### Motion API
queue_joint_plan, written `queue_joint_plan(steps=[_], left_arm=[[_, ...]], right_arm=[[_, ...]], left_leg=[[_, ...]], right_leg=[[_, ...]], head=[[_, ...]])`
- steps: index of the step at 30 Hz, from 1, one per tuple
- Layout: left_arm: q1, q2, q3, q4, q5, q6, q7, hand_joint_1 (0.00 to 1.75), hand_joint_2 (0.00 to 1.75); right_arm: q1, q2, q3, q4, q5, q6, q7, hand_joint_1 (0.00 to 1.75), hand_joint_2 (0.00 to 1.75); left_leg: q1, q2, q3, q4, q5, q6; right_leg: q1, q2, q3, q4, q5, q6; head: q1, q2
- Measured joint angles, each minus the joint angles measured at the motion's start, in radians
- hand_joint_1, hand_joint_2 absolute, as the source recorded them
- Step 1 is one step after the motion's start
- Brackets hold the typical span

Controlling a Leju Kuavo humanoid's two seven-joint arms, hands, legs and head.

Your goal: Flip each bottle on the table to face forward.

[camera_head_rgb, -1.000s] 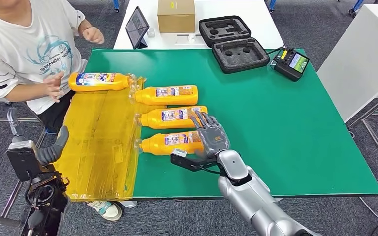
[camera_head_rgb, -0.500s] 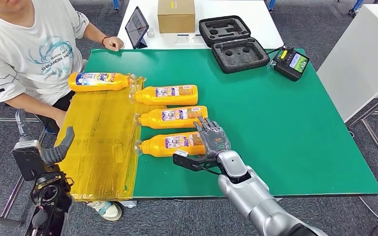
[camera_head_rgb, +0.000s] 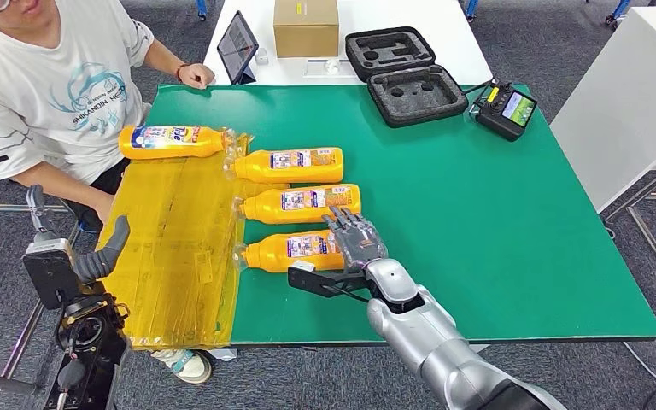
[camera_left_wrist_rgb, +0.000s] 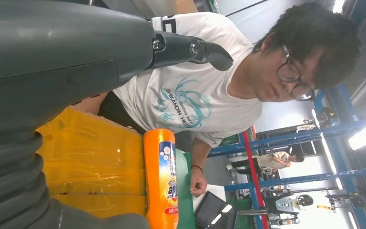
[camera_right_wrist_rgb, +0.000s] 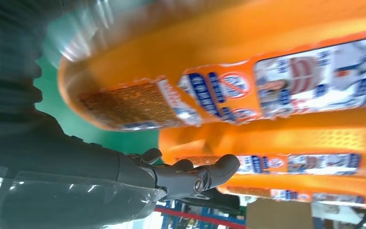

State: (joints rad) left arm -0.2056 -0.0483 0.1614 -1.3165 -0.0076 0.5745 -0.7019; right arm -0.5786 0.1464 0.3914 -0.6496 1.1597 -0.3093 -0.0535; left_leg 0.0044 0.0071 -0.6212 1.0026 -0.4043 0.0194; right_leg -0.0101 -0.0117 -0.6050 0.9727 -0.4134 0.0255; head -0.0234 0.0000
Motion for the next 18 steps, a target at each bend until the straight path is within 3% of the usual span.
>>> queue_joint_plan(steps=[8,13,15,18], left_arm=[[-0.001,0.000,0.000,0.001,0.000,0.000,0.000,0.00,1.75],[-0.010,-0.005,0.000,0.020,0.006,-0.003,0.000,0.00,1.75],[-0.011,-0.006,0.000,0.026,0.009,-0.006,0.000,0.00,1.75],[-0.011,-0.006,0.000,0.032,0.012,-0.009,0.000,0.00,1.75]], right_arm=[[-0.002,0.002,0.000,0.003,-0.002,0.003,-0.003,0.00,1.75],[-0.032,0.021,0.000,0.063,-0.027,0.065,-0.015,0.03,1.75],[-0.047,0.025,0.000,0.087,-0.039,0.103,-0.014,0.15,1.75],[-0.064,0.027,0.000,0.109,-0.050,0.148,-0.002,0.55,1.75]], left_leg=[[0.000,0.000,0.000,0.000,0.000,0.000],[0.000,0.000,0.000,0.000,0.000,0.000],[0.000,0.000,0.000,0.000,0.000,0.000],[0.000,0.000,0.000,0.000,0.000,0.000]], right_leg=[[0.000,0.000,0.000,0.000,0.000,0.000],[0.000,0.000,0.000,0.000,0.000,0.000],[0.000,0.000,0.000,0.000,0.000,0.000],[0.000,0.000,0.000,0.000,0.000,0.000]], head=[[0.000,0.000],[0.000,0.000],[0.000,0.000],[0.000,0.000]])
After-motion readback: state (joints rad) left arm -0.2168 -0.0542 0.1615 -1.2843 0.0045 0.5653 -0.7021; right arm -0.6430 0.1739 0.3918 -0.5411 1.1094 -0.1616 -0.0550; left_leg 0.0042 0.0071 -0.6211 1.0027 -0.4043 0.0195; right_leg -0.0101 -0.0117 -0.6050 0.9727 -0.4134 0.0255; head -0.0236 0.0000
